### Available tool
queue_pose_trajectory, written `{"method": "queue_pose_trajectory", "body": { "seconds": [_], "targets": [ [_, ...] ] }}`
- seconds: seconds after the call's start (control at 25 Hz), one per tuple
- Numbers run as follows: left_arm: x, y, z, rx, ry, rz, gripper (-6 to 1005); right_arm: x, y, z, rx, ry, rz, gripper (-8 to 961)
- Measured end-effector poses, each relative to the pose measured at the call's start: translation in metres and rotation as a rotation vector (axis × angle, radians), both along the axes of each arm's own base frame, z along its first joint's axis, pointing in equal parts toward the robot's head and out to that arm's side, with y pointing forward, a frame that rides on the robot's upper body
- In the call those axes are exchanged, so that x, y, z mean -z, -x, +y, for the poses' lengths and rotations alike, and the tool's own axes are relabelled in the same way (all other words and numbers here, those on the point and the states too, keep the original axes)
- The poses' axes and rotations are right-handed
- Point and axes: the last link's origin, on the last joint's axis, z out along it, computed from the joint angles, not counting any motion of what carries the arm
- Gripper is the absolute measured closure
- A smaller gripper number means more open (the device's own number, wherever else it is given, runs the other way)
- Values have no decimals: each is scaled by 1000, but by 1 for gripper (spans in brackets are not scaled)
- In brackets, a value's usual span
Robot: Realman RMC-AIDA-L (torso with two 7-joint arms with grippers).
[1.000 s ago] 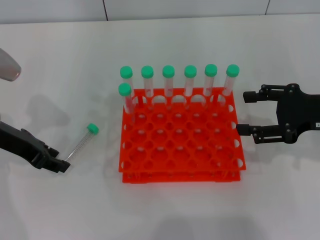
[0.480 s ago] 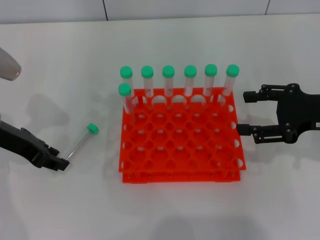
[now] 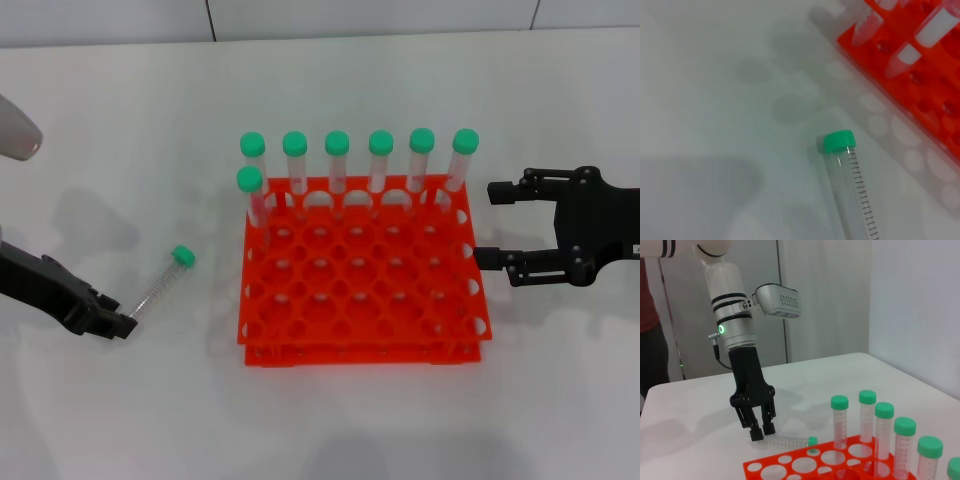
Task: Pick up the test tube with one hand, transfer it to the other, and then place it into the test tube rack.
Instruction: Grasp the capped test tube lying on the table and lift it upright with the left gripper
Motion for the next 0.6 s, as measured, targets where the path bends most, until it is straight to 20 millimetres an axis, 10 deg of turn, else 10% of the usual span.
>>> {"method": "queue_pose_trajectory", "body": {
  "seconds": [0.6],
  "targets": [
    [0, 0, 1, 1, -5, 2, 689, -1, 0, 0, 0, -4, 0, 184]
  ]
}}
